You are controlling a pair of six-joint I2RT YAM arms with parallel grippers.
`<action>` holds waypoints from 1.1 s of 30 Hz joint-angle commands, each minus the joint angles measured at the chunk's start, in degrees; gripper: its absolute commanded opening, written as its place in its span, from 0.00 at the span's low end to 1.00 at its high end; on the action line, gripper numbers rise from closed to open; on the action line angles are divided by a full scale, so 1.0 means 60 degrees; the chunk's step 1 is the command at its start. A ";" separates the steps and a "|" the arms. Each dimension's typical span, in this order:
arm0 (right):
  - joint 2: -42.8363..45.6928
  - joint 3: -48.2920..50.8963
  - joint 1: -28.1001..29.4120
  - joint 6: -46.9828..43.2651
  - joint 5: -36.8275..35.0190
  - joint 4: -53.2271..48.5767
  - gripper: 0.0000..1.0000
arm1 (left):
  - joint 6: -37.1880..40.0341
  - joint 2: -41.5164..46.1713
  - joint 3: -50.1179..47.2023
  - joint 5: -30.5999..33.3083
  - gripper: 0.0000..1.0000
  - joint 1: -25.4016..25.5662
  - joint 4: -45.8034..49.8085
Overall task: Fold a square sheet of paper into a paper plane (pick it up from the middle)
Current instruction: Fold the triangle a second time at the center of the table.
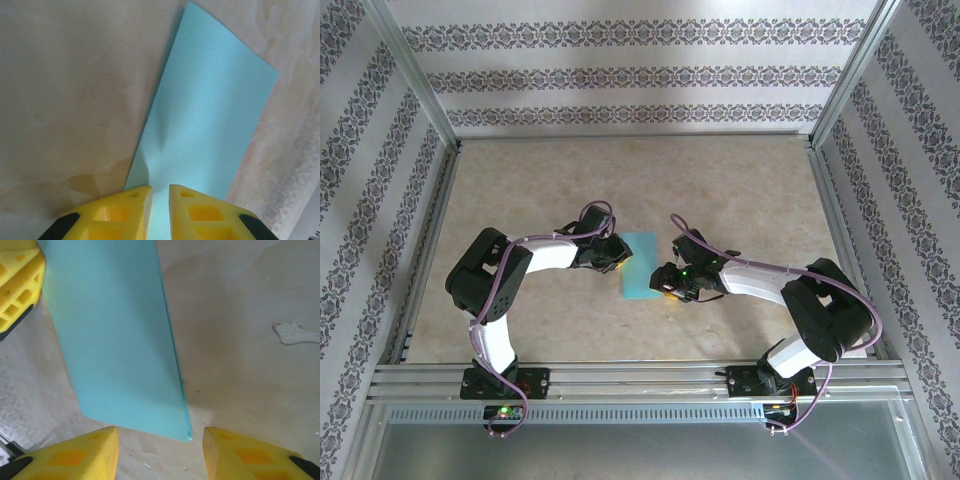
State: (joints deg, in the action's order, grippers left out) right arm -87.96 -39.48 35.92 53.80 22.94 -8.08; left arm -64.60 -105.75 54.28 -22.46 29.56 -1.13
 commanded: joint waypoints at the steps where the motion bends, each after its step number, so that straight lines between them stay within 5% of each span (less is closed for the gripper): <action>1: -0.0133 -0.0274 0.0137 0.0026 0.0143 0.0091 0.47 | -0.0264 -0.0420 -0.0433 0.0212 0.19 -0.0064 0.0697; 33: -0.0259 -0.0180 0.0008 0.0235 0.0191 0.0656 0.36 | -0.0264 -0.0435 -0.0558 0.0132 0.18 -0.0122 0.0590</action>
State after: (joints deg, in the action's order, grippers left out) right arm -90.67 -41.56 36.77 54.08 23.92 -6.04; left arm -65.04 -105.75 53.56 -23.42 29.23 -2.46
